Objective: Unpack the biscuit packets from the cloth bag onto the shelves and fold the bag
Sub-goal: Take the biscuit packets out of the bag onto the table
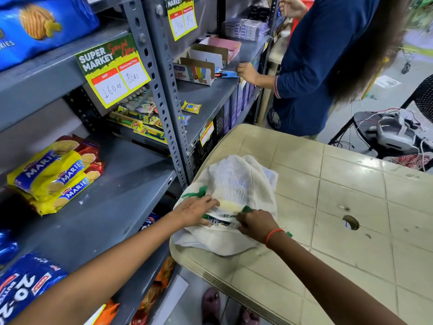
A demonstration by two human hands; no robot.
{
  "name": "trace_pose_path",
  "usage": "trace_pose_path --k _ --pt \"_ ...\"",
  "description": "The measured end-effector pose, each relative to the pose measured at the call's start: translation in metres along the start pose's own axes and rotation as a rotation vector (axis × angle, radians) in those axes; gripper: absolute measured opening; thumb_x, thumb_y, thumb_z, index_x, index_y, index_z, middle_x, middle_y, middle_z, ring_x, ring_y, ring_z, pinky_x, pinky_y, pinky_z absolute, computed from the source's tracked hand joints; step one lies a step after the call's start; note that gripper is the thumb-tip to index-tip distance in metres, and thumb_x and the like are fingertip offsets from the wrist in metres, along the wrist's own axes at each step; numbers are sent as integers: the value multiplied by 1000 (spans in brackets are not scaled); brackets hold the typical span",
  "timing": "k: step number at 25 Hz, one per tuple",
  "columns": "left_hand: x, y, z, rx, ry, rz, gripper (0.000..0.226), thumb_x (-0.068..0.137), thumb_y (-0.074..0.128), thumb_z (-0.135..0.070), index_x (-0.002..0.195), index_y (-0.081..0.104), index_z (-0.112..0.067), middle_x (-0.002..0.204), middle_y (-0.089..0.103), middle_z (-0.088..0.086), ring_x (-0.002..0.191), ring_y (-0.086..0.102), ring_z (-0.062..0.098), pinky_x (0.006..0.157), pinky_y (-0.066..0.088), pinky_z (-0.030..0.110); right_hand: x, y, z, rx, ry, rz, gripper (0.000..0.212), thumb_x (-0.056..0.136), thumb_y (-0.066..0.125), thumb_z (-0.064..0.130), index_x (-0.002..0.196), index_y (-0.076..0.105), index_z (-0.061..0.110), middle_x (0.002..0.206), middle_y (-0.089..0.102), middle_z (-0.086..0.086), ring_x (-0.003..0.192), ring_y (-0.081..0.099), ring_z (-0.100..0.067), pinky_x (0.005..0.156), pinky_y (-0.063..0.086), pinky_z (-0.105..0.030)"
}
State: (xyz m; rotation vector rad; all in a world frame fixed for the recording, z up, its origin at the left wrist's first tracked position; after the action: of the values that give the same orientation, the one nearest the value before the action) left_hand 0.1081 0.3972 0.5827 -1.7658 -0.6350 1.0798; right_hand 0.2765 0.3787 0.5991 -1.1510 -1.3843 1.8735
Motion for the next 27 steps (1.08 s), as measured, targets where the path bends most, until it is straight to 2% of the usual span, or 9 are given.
trace_pose_path --k 2,5,9,12,15,19,22,24,27 --pt "4 -20 14 -135 -102 -136 53 90 49 -28 142 39 -24 146 38 6 121 53 33 99 47 47 -1 6 -1 -20 71 31 57 80 62 34 131 44 20 125 54 -11 103 61 -32 73 50 -36" --pt "11 -62 34 -120 -244 -372 39 87 55 -16 126 50 -19 142 43 6 100 63 35 68 53 42 -5 0 -6 17 198 -35 88 71 73 33 143 25 18 139 37 -13 110 55 -32 73 52 -38" --pt "13 -84 23 -205 -263 -592 20 80 64 -13 94 51 -16 100 60 2 88 60 26 58 34 25 -8 -41 13 22 -24 -455 37 68 77 15 103 64 8 101 63 -14 82 63 -29 61 56 -29" --pt "23 -101 17 -375 -427 -653 16 81 61 -10 93 53 -15 98 63 3 96 53 25 68 35 30 5 -30 42 144 -228 -384 21 76 63 -3 96 68 -1 99 67 -23 84 68 -35 63 58 -36" --pt "32 -110 -12 -146 -405 -570 15 87 52 -8 99 54 -17 108 57 4 96 49 24 74 39 33 31 -12 16 115 70 -230 50 90 39 -4 139 35 -5 150 30 -27 138 34 -39 109 39 -43" --pt "31 -50 -73 314 280 -397 24 82 55 -17 105 62 -14 108 64 7 99 62 25 79 48 33 42 -18 -29 4 275 -233 65 97 35 24 149 7 -3 157 4 -29 147 0 -41 122 3 -49" --pt "51 -28 -28 115 -34 -52 80 83 65 -36 148 23 -17 155 26 12 135 38 32 106 42 42 42 -35 -45 -12 305 -268 107 76 63 53 151 2 8 157 -7 -29 146 -9 -43 119 2 -55" --pt "58 -32 1 148 -188 43 114 70 77 -42 152 1 -22 157 14 15 138 32 37 110 39 47 44 -42 -59 -44 348 -194 125 64 74 58 151 -3 12 156 -14 -28 144 -14 -45 117 2 -58" --pt "56 -48 40 338 -331 110 110 63 79 -48 148 13 -23 150 29 16 136 33 37 110 33 52 36 -50 -93 -136 516 -75 112 73 73 44 151 0 10 156 -16 -28 144 -13 -45 116 5 -61"
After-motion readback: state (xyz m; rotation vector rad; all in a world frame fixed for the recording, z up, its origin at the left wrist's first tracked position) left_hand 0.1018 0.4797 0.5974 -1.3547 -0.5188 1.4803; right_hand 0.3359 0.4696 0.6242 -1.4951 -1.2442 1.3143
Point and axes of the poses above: each hand's wrist, its own x-axis towards the middle knuckle, its own y-axis out of the palm, z = x × y, the point moved 6 cm from there along x, towards the middle knuckle
